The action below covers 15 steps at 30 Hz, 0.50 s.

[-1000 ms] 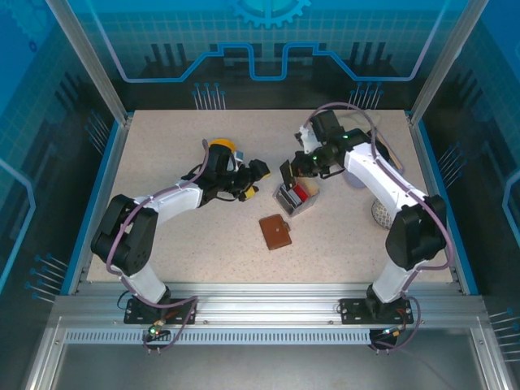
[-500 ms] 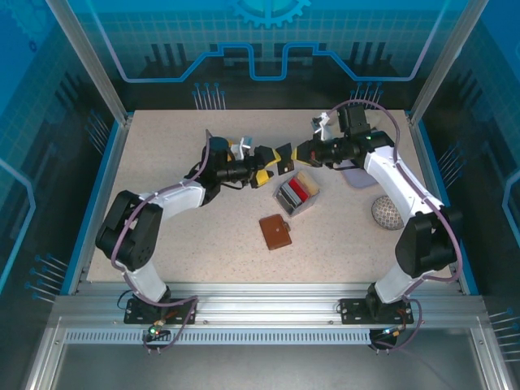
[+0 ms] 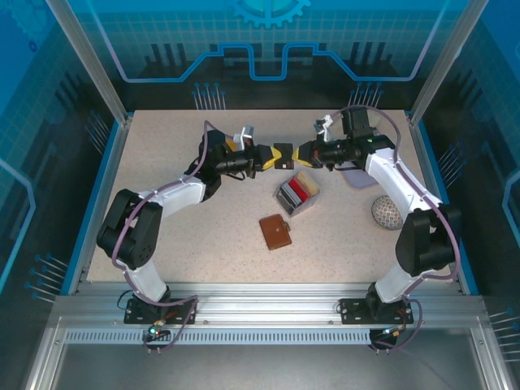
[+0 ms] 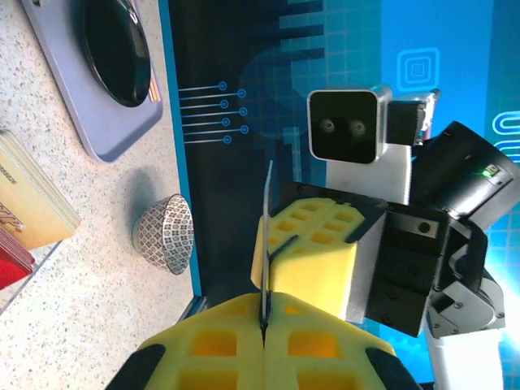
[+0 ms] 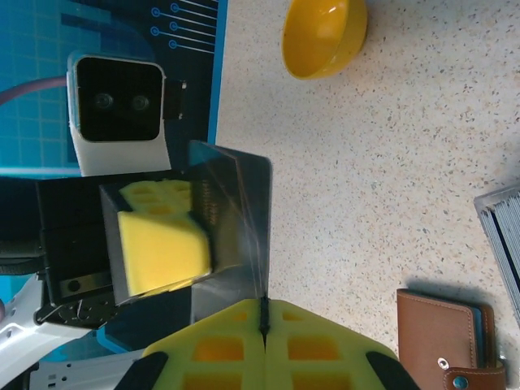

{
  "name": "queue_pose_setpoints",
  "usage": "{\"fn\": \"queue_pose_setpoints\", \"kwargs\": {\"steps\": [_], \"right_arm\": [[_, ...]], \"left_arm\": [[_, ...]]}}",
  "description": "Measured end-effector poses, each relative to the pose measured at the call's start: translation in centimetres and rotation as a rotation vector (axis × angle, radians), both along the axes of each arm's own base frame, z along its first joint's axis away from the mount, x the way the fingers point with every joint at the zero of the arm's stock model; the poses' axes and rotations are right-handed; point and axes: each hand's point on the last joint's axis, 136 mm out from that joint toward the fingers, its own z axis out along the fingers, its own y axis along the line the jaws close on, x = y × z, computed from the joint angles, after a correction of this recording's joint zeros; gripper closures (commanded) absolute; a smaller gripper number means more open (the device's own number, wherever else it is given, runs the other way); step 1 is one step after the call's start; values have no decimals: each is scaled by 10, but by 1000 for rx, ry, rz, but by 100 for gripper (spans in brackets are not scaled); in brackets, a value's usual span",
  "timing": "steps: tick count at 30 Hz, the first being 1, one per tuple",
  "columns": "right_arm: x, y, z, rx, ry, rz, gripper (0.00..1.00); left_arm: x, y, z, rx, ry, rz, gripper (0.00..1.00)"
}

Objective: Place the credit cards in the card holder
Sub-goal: Pick up the credit card from the storage box.

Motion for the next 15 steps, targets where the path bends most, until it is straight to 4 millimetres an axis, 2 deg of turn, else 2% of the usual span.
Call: {"fn": "queue_pose_setpoints", "kwargs": {"steps": [5, 7, 12, 15], "right_arm": [[2, 2, 5, 37, 3, -1, 71], [3, 3, 6, 51, 8, -3, 68], [5, 6, 10, 90, 23, -4, 68], [7, 9, 12, 114, 27, 1, 73]], "left_arm": [[0, 0, 1, -17, 39, 5, 100], [1, 0, 2, -29, 64, 7, 100], [2, 0, 8, -78, 131, 15, 100], [5, 0, 9, -109, 169, 21, 100]]}}
